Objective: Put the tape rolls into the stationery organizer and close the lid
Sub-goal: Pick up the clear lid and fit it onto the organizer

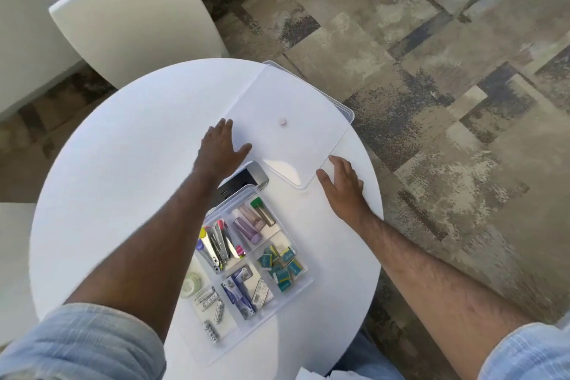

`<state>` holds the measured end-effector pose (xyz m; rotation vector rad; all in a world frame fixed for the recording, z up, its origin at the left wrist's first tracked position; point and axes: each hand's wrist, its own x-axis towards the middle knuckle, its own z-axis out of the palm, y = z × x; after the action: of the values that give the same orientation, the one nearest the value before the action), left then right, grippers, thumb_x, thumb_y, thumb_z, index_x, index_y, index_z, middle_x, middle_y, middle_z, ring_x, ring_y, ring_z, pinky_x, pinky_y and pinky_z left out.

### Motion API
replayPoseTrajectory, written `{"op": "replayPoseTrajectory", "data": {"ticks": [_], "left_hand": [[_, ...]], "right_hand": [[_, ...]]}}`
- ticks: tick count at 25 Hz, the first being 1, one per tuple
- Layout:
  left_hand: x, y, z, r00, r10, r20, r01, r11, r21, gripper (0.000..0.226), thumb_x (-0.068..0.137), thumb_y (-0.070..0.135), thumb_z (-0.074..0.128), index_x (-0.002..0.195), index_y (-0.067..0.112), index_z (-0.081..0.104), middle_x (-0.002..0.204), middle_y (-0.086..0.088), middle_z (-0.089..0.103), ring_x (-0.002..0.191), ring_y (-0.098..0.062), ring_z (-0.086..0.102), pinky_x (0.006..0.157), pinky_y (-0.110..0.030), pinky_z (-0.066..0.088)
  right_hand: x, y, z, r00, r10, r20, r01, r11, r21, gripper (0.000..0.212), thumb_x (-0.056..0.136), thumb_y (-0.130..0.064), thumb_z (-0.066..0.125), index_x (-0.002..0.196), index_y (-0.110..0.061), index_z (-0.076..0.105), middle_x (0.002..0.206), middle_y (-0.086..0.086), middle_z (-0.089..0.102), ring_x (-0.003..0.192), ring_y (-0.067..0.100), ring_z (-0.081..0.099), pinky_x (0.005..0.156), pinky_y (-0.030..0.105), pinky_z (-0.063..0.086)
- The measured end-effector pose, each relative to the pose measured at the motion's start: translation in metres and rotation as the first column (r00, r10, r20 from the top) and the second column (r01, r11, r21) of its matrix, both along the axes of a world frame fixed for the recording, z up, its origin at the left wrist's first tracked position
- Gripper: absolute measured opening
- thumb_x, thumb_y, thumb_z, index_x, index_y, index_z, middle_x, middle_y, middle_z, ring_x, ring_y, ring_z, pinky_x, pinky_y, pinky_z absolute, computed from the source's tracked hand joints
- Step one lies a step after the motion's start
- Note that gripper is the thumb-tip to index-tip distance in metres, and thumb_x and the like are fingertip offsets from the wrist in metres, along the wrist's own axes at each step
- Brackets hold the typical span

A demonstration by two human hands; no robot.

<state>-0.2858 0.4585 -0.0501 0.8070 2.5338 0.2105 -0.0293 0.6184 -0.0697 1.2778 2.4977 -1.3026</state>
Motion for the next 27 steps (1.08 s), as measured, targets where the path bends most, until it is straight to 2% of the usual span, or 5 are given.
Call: {"op": "replayPoseTrajectory", "data": {"ticks": [5,10,13,18,27], "left_hand": [[-0.046,0.034,-0.014,0.998,0.049,0.048,-0.046,0.997,-0.065,0.083,0.098,0.045,0.054,0.159,0.003,0.016,0.169,-0.017,0.014,0.157,-0.030,0.014,0.127,-0.040,0.012],[-0.065,0.051,-0.024,0.969,0.168,0.182,-0.163,0.986,-0.039,0.088,0.096,0.048,0.057,0.160,0.006,0.014,0.169,-0.013,0.017,0.155,-0.032,0.020,0.126,-0.043,0.018],[-0.066,0.054,-0.030,0.946,0.246,0.211,-0.250,0.968,-0.007,0.086,0.095,0.047,0.060,0.159,0.008,0.018,0.166,-0.014,0.024,0.152,-0.035,0.027,0.124,-0.046,0.025],[-0.071,0.054,-0.029,0.903,0.337,0.265,-0.361,0.931,0.045,0.077,0.091,0.041,0.068,0.153,0.011,0.033,0.155,-0.016,0.037,0.140,-0.036,0.042,0.116,-0.045,0.038],[-0.070,0.038,0.015,0.819,0.376,0.433,-0.488,0.854,0.181,0.060,0.090,0.028,0.074,0.144,0.021,0.051,0.142,-0.014,0.053,0.118,-0.030,0.059,0.082,-0.030,0.047]], "right_hand": [[-0.009,0.003,-0.007,0.984,-0.174,-0.041,0.161,0.962,-0.222,0.061,0.100,-0.039,0.055,0.152,-0.016,0.033,0.156,0.002,0.039,0.138,0.019,0.046,0.115,0.049,0.030],[-0.020,0.017,-0.007,0.911,-0.412,-0.023,0.349,0.800,-0.488,0.060,0.095,-0.029,0.064,0.147,-0.015,0.037,0.146,-0.001,0.047,0.124,0.013,0.051,0.096,0.027,0.041],[-0.024,0.023,-0.007,0.879,-0.477,0.009,0.385,0.697,-0.605,0.060,0.095,-0.031,0.065,0.147,-0.014,0.041,0.139,-0.001,0.055,0.127,0.015,0.055,0.105,0.035,0.044],[-0.027,0.023,-0.003,0.814,-0.581,0.006,0.415,0.574,-0.706,0.053,0.095,-0.028,0.065,0.142,-0.019,0.045,0.117,-0.008,0.055,0.103,0.007,0.059,0.080,0.028,0.048],[-0.013,0.016,0.012,0.799,-0.597,-0.071,0.379,0.592,-0.711,0.051,0.093,-0.021,0.067,0.142,-0.022,0.054,0.124,-0.004,0.050,0.114,0.012,0.057,0.083,0.034,0.050]]}}
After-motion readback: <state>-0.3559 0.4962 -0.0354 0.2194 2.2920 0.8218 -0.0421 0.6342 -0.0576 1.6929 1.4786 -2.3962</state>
